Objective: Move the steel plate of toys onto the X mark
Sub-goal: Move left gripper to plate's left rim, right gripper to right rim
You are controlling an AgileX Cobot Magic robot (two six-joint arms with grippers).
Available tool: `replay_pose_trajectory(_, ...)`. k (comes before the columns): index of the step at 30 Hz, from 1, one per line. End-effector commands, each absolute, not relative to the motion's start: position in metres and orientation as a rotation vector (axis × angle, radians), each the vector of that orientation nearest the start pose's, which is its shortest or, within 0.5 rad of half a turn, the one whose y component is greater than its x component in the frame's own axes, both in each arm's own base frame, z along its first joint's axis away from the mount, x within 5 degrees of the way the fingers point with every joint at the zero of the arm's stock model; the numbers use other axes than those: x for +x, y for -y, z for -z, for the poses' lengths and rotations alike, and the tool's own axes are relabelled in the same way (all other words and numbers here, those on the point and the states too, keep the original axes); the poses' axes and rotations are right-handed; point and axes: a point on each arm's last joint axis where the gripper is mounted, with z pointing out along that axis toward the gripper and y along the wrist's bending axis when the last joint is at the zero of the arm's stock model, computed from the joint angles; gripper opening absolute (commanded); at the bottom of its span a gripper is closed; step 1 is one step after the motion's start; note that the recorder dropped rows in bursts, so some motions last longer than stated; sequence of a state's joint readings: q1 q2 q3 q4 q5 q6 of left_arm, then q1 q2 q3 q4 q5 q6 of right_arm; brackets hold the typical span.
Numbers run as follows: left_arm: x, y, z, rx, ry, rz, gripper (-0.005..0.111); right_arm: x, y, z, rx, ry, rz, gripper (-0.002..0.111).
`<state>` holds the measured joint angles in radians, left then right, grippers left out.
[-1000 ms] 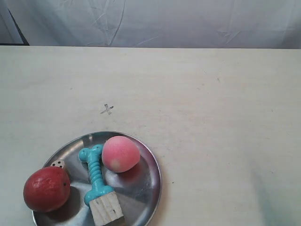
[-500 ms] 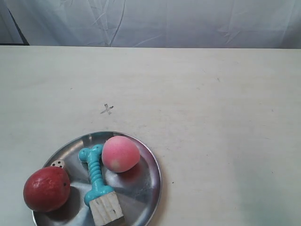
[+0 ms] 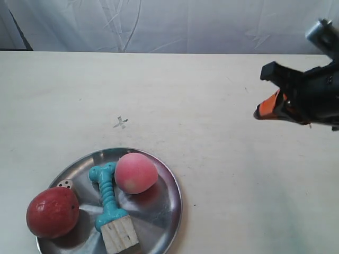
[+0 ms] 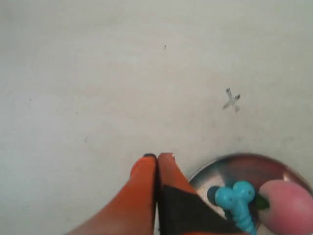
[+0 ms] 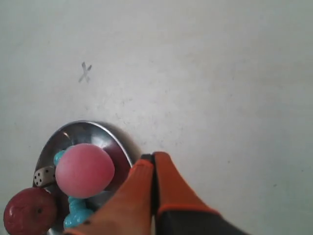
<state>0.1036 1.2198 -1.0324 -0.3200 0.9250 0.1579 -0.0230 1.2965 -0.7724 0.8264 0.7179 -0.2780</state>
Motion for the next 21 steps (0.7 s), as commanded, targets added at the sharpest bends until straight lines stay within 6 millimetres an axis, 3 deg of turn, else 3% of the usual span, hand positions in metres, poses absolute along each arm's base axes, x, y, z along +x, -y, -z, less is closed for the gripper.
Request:
replay_pose_trajectory(1,0.272,-0.001,-0.280,-0.024,-2.737,0.396,0.000,0.235,-0.053,-0.220,0.412,-2.571,-0.881,-0.001)
replay_pose_trajectory(5,0.288,0.004,-0.243,0.100,-2.871,0.534,0.000,0.222,-0.079,-0.205,0.353,-2.608,-0.900,-0.001)
replay_pose_trajectory(9,0.301,0.012,-0.215,0.166,-2.893,0.714,0.000,0.216,-0.102,-0.198,0.263,-2.663,-0.928,-0.001)
replay_pose_trajectory(14,0.307,0.016,-0.191,0.262,-2.932,0.843,0.007,0.213,-0.112,-0.188,0.211,-2.731,-0.935,0.002)
replay_pose_trajectory(17,0.307,0.017,-0.179,0.271,-2.977,0.891,0.022,0.211,-0.113,-0.186,0.182,-2.760,-0.945,0.016)
replay_pose_trajectory(21,0.309,0.017,-0.166,0.274,-3.016,0.921,0.046,0.204,-0.116,-0.185,0.157,-2.803,-0.999,0.044)
